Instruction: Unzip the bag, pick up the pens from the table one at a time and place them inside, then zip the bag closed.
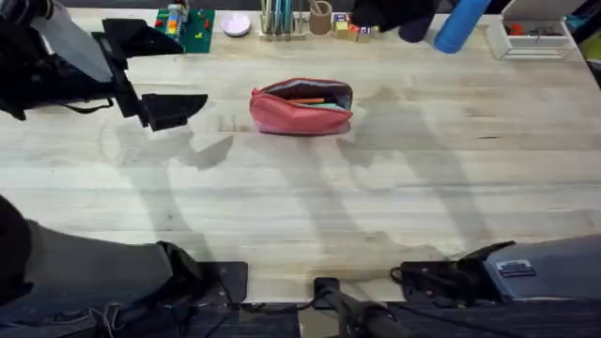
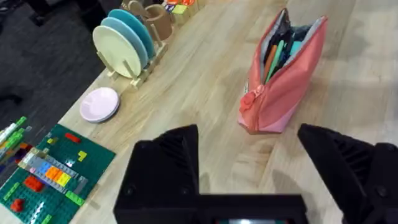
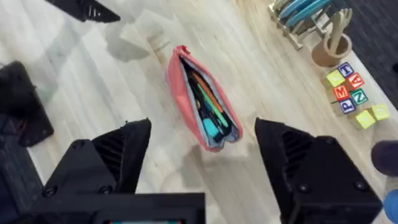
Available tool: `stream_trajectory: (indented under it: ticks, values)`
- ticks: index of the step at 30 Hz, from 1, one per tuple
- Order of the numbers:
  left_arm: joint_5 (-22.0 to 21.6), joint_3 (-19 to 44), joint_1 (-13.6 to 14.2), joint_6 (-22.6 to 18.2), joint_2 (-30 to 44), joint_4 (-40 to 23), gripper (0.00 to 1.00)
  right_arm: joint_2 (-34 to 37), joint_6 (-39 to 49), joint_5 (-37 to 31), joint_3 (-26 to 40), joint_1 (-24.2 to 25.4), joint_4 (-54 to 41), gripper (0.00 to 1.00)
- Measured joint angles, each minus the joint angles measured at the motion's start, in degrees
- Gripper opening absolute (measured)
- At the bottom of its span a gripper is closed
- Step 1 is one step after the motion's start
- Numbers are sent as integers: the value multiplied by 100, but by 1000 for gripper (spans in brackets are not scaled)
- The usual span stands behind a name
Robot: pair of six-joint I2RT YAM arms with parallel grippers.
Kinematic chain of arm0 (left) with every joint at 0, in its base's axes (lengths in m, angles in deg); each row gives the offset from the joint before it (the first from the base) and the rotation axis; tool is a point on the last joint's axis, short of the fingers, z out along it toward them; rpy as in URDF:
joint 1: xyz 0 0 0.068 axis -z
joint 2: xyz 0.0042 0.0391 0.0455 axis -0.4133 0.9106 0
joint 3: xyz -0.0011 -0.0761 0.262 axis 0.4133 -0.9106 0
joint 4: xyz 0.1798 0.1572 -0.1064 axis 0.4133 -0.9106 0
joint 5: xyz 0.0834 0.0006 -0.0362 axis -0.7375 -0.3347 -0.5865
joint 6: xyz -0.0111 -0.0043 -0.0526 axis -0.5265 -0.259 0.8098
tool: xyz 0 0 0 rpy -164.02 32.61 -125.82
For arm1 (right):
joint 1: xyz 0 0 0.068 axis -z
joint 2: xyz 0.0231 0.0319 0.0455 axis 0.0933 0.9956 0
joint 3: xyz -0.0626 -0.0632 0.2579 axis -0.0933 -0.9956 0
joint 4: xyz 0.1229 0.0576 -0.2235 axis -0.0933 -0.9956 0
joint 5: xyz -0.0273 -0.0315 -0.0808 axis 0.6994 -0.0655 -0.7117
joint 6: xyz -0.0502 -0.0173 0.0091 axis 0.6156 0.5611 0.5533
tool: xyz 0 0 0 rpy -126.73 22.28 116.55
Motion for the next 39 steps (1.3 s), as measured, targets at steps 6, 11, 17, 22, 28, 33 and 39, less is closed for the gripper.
stream_trajectory:
  ticks: [6, 11, 17, 22, 28, 33, 39]
  values:
    - [0, 0, 0, 0, 0, 0, 993, 424, -537, -576, 0, -596, 468, 995]
    - [0, 0, 0, 0, 0, 0, 993, 722, -1029, -845, 0, -929, 675, 995]
    - [2, 0, 0, 0, 0, 0, 993, 1013, -1371, -936, 0, -1237, 736, 995]
    - [0, 0, 0, -2, 0, 0, 993, 1299, -1522, -945, 0, -1448, 818, 997]
    - [0, 0, 0, -2, 0, 0, 993, 1621, -1592, -953, 0, -1546, 940, 996]
    - [0, 0, 0, -2, 0, 0, 993, 1760, -1621, -956, 0, -1548, 1009, 996]
    - [0, 0, 0, -2, 0, 0, 993, 1764, -1625, -975, 0, -1548, 1028, 996]
